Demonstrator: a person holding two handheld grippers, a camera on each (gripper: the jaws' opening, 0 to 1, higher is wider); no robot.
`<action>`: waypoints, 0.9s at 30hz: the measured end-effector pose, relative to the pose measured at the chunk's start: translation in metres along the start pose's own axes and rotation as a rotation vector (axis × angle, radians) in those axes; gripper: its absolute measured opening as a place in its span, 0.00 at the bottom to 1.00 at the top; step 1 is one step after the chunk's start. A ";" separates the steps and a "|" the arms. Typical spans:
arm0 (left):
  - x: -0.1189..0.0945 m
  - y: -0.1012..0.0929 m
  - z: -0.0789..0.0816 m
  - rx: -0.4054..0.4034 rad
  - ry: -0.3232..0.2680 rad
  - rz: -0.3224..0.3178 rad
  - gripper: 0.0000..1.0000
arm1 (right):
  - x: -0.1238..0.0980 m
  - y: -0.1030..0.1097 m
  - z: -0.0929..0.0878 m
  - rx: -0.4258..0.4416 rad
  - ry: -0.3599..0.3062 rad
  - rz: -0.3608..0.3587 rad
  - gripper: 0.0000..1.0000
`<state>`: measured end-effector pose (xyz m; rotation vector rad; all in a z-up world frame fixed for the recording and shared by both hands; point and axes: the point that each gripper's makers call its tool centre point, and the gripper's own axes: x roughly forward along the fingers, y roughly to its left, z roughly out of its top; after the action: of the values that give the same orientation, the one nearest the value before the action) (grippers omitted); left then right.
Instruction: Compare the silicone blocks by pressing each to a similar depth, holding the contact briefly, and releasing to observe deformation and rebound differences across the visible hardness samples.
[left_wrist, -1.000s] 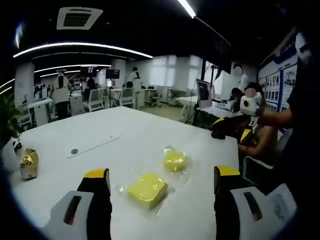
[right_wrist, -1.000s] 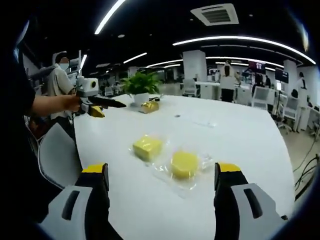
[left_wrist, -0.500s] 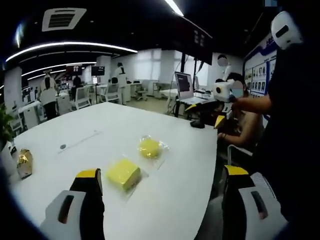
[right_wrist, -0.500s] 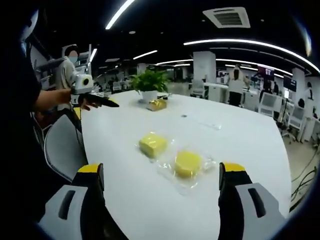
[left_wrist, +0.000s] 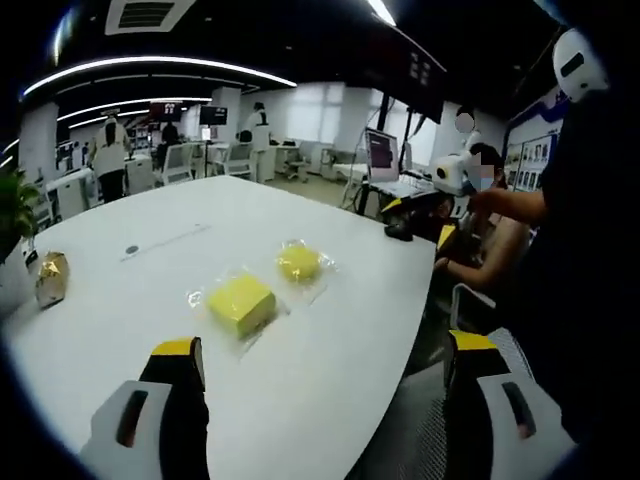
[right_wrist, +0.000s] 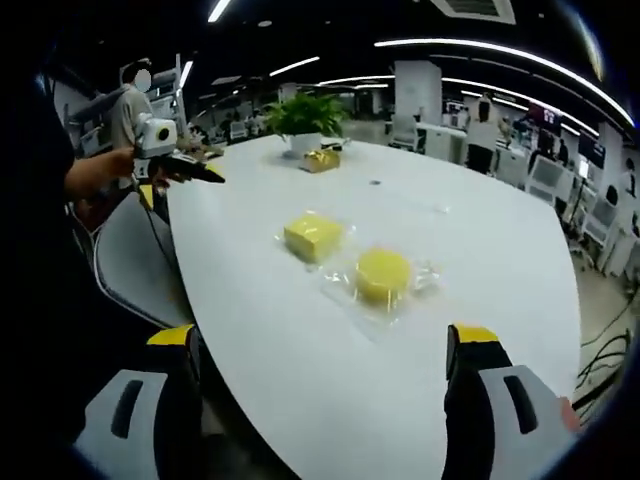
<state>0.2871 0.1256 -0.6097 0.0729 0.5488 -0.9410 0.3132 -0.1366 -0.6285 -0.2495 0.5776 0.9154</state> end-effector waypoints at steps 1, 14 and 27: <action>0.000 0.001 -0.002 0.005 0.010 0.004 0.99 | 0.000 0.001 0.001 -0.006 0.000 0.000 0.96; 0.009 0.002 0.007 0.044 0.041 -0.022 0.99 | 0.001 -0.001 -0.005 -0.037 0.033 -0.015 0.90; 0.029 0.010 0.009 -0.033 0.113 0.003 0.99 | -0.002 -0.013 -0.020 0.042 0.072 -0.064 0.91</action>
<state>0.3118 0.1073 -0.6171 0.0974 0.6685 -0.9284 0.3153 -0.1540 -0.6445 -0.2623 0.6512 0.8342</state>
